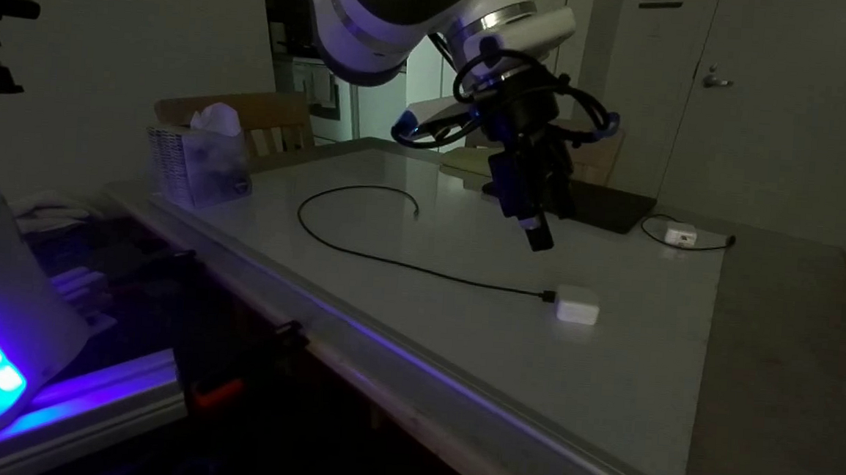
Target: Loop the cable
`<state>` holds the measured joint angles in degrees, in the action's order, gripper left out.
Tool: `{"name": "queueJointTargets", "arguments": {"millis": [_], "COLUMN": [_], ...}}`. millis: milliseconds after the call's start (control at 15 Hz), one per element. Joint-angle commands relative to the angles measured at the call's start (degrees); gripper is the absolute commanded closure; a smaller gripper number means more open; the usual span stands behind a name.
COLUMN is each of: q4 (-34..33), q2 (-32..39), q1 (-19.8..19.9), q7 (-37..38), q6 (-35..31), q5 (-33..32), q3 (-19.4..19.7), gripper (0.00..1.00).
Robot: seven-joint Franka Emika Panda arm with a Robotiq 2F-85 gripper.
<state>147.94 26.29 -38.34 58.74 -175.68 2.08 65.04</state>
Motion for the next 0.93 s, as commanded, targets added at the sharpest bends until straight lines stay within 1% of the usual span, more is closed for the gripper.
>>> {"name": "queueJointTargets", "arguments": {"millis": [0,133,333,467,533,600,667,733,867], "q4": [-1.27,-1.72,-1.47,-1.89,-2.26,-1.95,-2.05,-2.14,-2.21], "q2": [-3.91,-5.14,-8.23,-9.48,-9.62,-7.73,-8.29,-8.55,-8.66], "q1": [7.53,12.48,21.76,27.29,29.13,24.65,26.48,27.37,27.73], "q7": [-7.35,-10.38,-17.23,-21.08,-22.2,-17.8,-19.07,-19.62,-19.73], "q6": [1.23,-0.09,-4.35,-4.18,-3.43,-3.8,-3.8,-3.8,-3.8], "q5": [1.75,1.72,1.51,2.59,3.31,1.09,1.61,1.75,1.75], "q3": [-4.81,-8.58,-16.6,-22.03,-23.94,-19.56,-21.3,-22.11,-22.51], "gripper": [0.0,0.0,0.0,0.0,0.0,0.0,0.0,0.0,0.0]}}
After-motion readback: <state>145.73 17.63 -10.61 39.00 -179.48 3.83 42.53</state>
